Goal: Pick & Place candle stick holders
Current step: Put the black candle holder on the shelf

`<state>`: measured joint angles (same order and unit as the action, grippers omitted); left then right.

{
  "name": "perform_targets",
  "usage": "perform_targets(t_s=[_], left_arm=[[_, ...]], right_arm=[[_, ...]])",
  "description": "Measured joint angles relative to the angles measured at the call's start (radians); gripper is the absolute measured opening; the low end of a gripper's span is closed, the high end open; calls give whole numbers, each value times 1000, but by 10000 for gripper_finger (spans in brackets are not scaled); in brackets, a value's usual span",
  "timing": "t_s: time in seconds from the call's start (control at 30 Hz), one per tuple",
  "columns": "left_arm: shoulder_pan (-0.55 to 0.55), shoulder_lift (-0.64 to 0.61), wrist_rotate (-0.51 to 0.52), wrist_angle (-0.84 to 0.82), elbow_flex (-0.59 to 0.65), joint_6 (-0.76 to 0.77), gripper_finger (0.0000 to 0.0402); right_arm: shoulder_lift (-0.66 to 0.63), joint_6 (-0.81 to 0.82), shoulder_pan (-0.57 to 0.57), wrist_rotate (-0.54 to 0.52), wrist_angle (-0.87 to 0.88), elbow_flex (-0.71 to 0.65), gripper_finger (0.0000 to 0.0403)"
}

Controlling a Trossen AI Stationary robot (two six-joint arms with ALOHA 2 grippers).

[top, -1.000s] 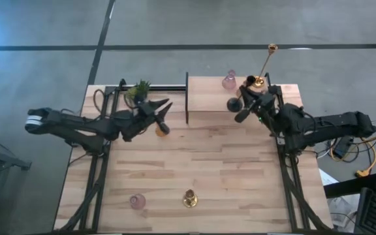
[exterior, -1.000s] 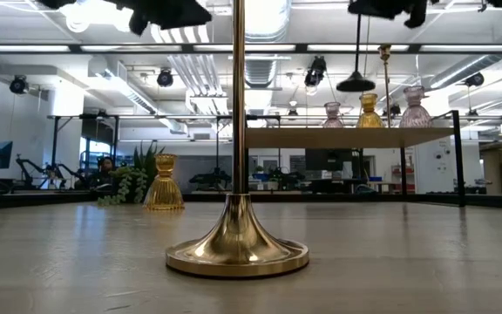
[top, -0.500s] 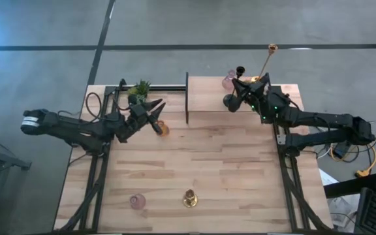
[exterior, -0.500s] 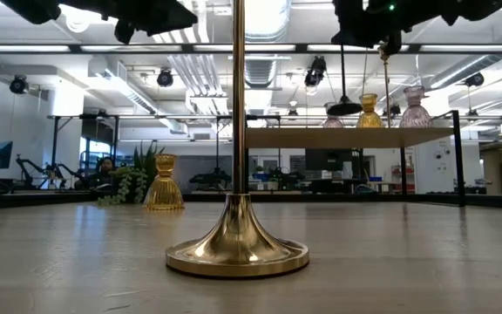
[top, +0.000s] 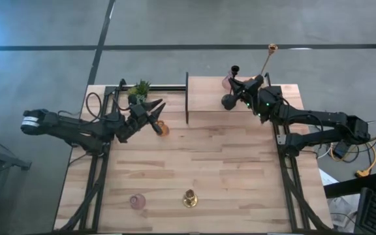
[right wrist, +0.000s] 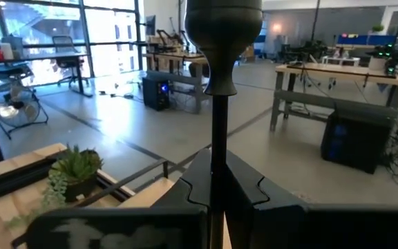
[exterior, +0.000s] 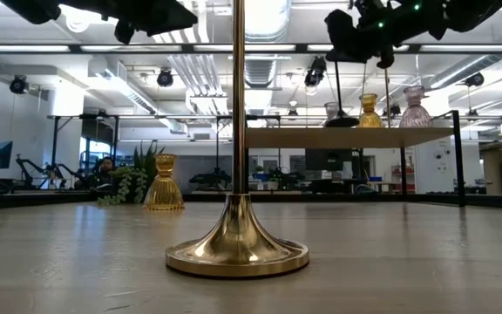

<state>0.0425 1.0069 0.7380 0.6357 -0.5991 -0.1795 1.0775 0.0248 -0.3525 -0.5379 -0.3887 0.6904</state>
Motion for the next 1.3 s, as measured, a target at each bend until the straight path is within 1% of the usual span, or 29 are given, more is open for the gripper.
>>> perform_targets(t_s=[0.17, 0.27, 0.5, 0.9, 1.3], left_arm=[[0, 0, 0, 0, 0, 0, 88], [0, 0, 0, -1, 0, 0, 88], [0, 0, 0, -1, 0, 0, 88], [0, 0, 0, -1, 0, 0, 88], [0, 0, 0, -1, 0, 0, 88]], right_arm=[[-4, 5, -14, -3, -52, -37, 8], [-3, 24, -15, 13, -91, -63, 8], [-5, 21, -15, 16, -119, -88, 8], [-22, 33, -14, 16, -120, -105, 8], [-77, 46, -12, 24, -84, -123, 8]])
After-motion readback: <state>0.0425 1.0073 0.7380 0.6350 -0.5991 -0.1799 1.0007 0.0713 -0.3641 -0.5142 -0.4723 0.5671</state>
